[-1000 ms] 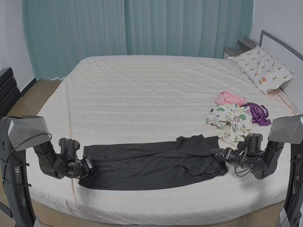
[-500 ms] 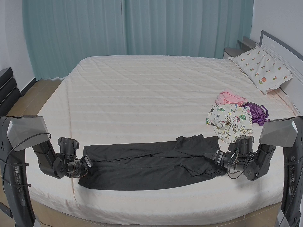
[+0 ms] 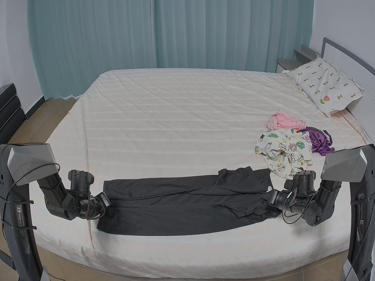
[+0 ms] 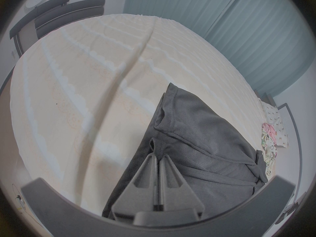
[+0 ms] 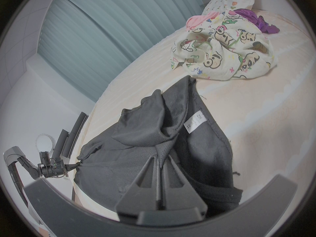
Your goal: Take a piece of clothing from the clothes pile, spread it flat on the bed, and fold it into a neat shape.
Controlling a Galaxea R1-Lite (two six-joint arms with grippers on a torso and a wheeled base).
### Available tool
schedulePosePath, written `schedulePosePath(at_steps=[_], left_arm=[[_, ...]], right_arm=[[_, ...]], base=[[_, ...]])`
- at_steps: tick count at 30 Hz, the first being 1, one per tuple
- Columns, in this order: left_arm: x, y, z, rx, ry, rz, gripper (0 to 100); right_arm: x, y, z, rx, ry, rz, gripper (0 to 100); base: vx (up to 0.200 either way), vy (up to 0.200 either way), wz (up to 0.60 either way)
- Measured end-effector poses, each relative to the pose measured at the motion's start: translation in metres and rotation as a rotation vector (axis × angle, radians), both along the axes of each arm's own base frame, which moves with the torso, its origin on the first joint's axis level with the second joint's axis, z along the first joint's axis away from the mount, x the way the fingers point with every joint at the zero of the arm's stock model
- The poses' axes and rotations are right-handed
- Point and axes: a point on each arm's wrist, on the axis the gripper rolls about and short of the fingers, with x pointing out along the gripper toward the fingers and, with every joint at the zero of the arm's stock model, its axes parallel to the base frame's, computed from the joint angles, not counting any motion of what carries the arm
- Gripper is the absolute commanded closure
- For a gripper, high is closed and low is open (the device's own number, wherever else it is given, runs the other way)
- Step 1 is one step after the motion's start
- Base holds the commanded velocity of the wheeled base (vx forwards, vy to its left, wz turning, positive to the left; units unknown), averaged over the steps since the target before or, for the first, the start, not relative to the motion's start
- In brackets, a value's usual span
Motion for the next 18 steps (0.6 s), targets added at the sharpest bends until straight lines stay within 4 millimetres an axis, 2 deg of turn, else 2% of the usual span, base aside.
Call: schedulePosePath(at_steps=[14, 15, 16, 18], left_arm=[[0.0005, 0.0024, -0.0012, 0.013, 0.002, 0.014, 100], [0.0006, 0.0025, -0.0012, 0.017, 0.002, 0.018, 100], [0.0006, 0.0025, -0.0012, 0.021, 0.002, 0.02, 0], [0.0, 0.0021, -0.0016, 0.025, 0.007, 0.02, 0]], right_arm=[[-0.0039, -0.0024, -0.001, 0.006, -0.015, -0.007, 100], [-0.0041, -0.0024, -0.0012, 0.005, -0.014, -0.007, 0], [-0.0042, -0.0023, -0.0012, 0.005, -0.014, -0.007, 0], [-0.0042, -0.0018, -0.0017, 0.005, -0.013, -0.005, 0]], base=[[0.0, 0.0, 0.0], [0.0, 0.0, 0.0], [0.0, 0.0, 0.0], [0.0, 0.0, 0.0]])
